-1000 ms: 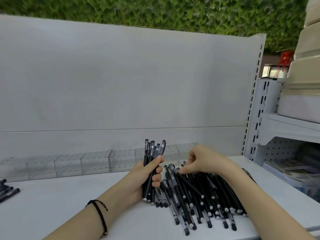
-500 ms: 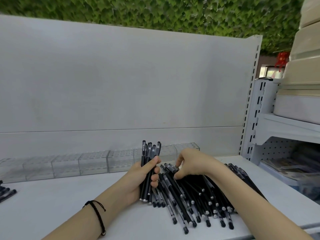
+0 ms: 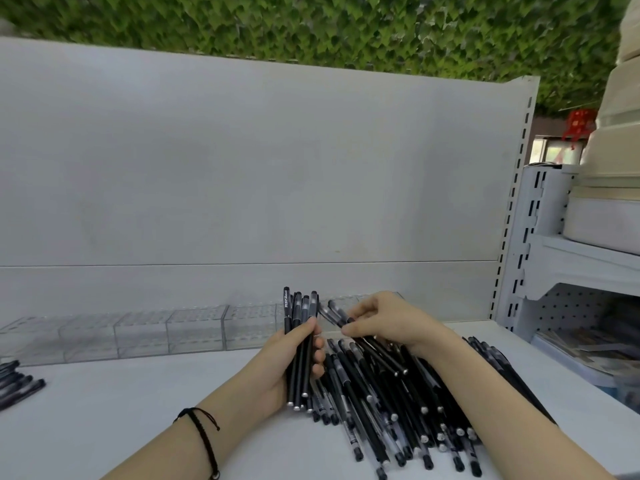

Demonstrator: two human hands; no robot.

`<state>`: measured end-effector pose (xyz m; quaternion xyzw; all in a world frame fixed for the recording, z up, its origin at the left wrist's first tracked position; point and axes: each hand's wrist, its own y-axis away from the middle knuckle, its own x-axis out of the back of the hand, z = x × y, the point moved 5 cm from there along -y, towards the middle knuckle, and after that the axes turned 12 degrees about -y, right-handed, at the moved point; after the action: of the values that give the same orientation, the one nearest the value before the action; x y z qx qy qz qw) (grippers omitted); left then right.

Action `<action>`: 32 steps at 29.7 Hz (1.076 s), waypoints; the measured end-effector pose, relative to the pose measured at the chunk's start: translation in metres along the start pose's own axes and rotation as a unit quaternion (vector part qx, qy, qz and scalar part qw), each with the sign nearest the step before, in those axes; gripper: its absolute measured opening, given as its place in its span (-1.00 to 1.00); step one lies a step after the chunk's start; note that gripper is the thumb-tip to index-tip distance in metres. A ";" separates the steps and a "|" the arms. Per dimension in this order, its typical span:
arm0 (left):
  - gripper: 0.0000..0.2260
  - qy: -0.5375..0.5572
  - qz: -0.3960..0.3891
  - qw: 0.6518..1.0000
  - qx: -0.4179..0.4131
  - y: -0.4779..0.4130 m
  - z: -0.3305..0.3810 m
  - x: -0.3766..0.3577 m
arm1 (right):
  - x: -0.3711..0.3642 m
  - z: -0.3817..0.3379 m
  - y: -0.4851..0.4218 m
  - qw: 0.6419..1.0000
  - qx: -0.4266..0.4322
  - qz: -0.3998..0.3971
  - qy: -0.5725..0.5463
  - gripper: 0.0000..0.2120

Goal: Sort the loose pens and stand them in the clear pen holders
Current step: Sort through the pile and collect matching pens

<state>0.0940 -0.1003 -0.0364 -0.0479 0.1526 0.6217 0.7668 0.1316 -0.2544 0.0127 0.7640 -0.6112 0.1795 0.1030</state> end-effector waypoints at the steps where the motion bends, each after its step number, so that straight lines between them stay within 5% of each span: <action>1: -0.84 0.001 0.008 1.000 0.000 0.001 0.000 0.000 | 0.000 -0.001 0.001 0.999 0.005 0.004 -0.046 -0.77; 7: -0.84 0.027 0.019 0.999 -0.006 0.004 0.003 -0.005 | -0.017 -0.011 0.000 0.972 -0.008 0.008 -0.234 -0.78; 18: -0.62 -0.050 -0.022 0.998 -0.009 0.007 0.005 -0.004 | -0.027 -0.024 -0.006 0.991 0.036 0.020 -0.129 -0.74; 29: -0.77 -0.068 -0.066 0.993 -0.066 0.006 0.014 -0.008 | -0.029 -0.020 -0.002 0.986 0.060 -0.043 -0.150 -0.83; 32: -0.89 -0.051 -0.074 0.994 -0.058 0.008 0.014 -0.009 | -0.019 -0.021 -0.003 0.995 0.079 -0.025 -0.054 -0.72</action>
<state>0.0874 -0.1037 -0.0194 -0.0718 0.0727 0.5728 0.8133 0.1275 -0.2282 0.0247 0.7934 -0.5805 0.1827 0.0137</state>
